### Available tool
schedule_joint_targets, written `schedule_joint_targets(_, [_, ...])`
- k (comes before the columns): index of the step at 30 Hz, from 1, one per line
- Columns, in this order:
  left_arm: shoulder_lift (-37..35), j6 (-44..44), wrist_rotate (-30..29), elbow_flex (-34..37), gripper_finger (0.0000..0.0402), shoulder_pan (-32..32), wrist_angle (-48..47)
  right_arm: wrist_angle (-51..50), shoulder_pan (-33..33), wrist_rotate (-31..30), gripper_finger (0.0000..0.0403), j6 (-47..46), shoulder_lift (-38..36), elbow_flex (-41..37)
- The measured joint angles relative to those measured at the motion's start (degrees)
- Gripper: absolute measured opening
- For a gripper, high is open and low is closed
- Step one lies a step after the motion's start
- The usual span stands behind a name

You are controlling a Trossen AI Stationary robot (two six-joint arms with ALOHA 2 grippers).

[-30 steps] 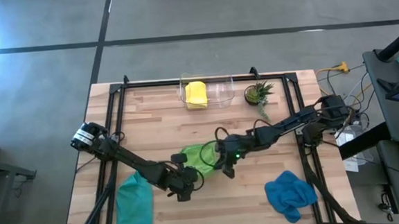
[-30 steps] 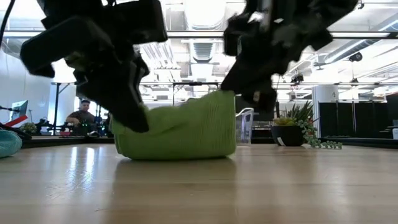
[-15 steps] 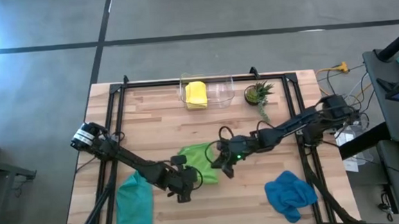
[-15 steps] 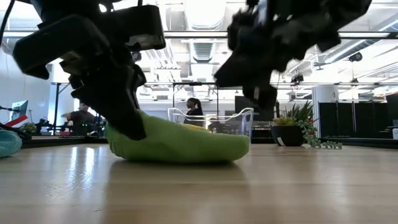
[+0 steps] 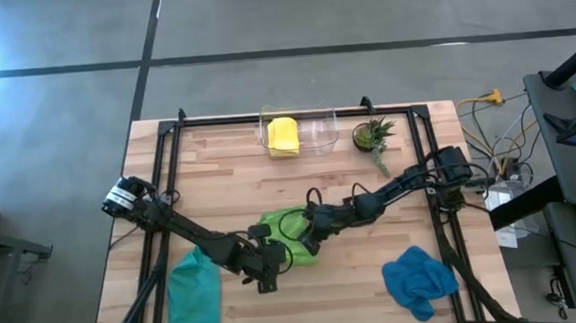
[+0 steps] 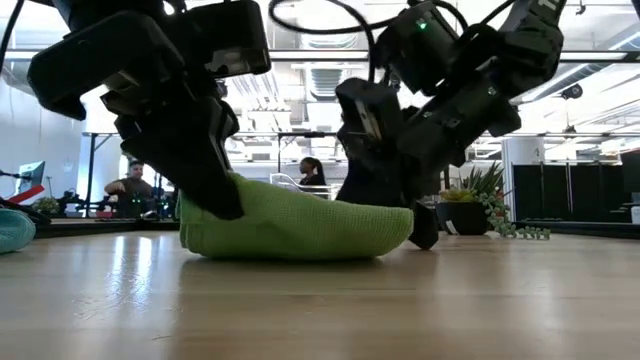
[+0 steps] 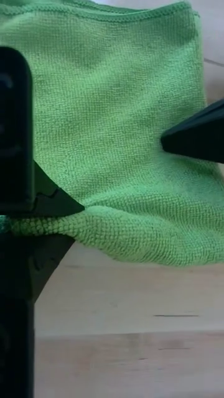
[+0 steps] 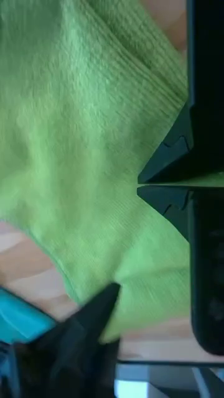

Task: Fold microfiber towels
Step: Fold the green microfiber towel

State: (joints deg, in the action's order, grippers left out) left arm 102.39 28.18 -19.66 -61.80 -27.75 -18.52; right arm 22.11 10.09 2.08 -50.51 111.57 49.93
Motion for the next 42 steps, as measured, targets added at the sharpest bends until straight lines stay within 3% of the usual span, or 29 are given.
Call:
schedule_joint_targets(4, [-0.8, 1.0, -0.5, -0.1, 0.0001, 0.0, 0.1, -1.7, 0.0, -0.2, 0.0009, -0.7, 0.3, 0.4])
schedule_joint_targets(14, [-6.6, 6.2, -10.4, 1.8, 0.0001, 0.5, -0.4, -10.2, 0.0, 1.3, 0.0008, 1.0, 0.4, 3.2])
schedule_joint_targets(21, [-7.8, 9.2, -10.4, 4.4, 0.0001, 1.3, -0.8, -12.3, -1.9, 0.2, 0.0009, 1.5, -2.4, 3.0])
schedule_joint_targets(30, [-7.3, 9.0, -9.7, 4.8, 0.0001, 3.2, -0.2, -23.6, -2.1, -5.3, 0.0009, 5.8, -11.9, 2.8])
schedule_joint_targets(42, [-7.7, 12.0, -7.2, 9.5, 0.0001, 10.2, 3.3, -23.8, -2.1, -6.8, 0.0009, 6.8, -22.2, -0.9])
